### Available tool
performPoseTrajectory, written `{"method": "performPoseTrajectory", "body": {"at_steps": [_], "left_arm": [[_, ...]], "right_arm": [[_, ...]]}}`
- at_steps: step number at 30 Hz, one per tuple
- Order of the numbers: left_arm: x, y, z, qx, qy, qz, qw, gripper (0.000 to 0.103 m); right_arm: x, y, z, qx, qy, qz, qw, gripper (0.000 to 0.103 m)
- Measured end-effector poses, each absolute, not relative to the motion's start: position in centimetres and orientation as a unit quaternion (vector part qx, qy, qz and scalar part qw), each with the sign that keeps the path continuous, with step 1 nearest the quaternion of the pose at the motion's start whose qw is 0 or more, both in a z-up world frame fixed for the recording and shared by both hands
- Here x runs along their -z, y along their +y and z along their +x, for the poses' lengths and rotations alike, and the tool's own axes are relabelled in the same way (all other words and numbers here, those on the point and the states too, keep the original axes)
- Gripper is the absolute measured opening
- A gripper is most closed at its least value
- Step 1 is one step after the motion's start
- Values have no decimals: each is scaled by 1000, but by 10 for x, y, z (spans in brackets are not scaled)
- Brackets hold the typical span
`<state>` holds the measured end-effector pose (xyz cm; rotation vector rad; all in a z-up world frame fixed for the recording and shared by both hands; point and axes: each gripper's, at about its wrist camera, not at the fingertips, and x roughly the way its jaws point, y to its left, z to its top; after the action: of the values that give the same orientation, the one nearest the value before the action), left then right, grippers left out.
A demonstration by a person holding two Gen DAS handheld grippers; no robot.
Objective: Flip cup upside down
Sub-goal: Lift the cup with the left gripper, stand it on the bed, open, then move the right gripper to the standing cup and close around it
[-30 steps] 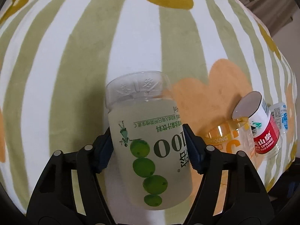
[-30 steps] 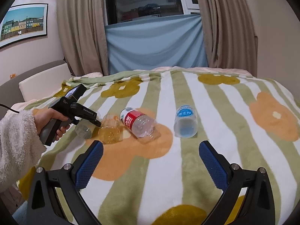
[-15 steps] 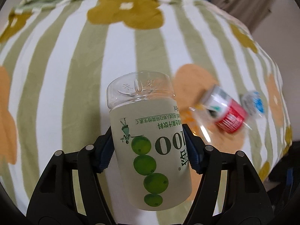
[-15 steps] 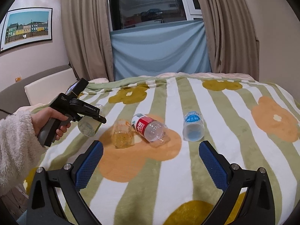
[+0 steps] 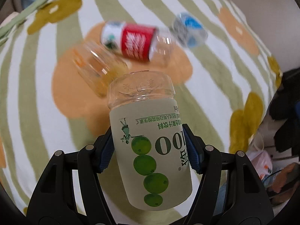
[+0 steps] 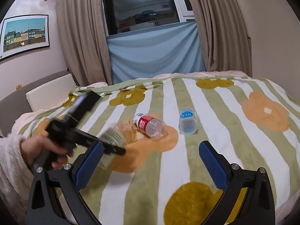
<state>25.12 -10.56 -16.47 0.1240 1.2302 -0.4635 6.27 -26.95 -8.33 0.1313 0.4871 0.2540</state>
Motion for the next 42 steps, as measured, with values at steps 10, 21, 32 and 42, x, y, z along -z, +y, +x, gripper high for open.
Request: {"method": "performPoseTrajectory", "body": {"at_steps": [10, 21, 32, 42], "left_arm": [[195, -117, 248, 211, 599, 78, 768, 66], [171, -106, 228, 202, 560, 86, 799, 103], [101, -56, 180, 190, 488, 63, 850, 103], [120, -8, 144, 166, 484, 20, 859, 103]], "right_arm": [[90, -280, 53, -116, 256, 77, 957, 102], [88, -276, 53, -126, 261, 85, 953, 102], [29, -265, 126, -242, 355, 105, 897, 102], [129, -220, 221, -217, 568, 199, 769, 102]]}}
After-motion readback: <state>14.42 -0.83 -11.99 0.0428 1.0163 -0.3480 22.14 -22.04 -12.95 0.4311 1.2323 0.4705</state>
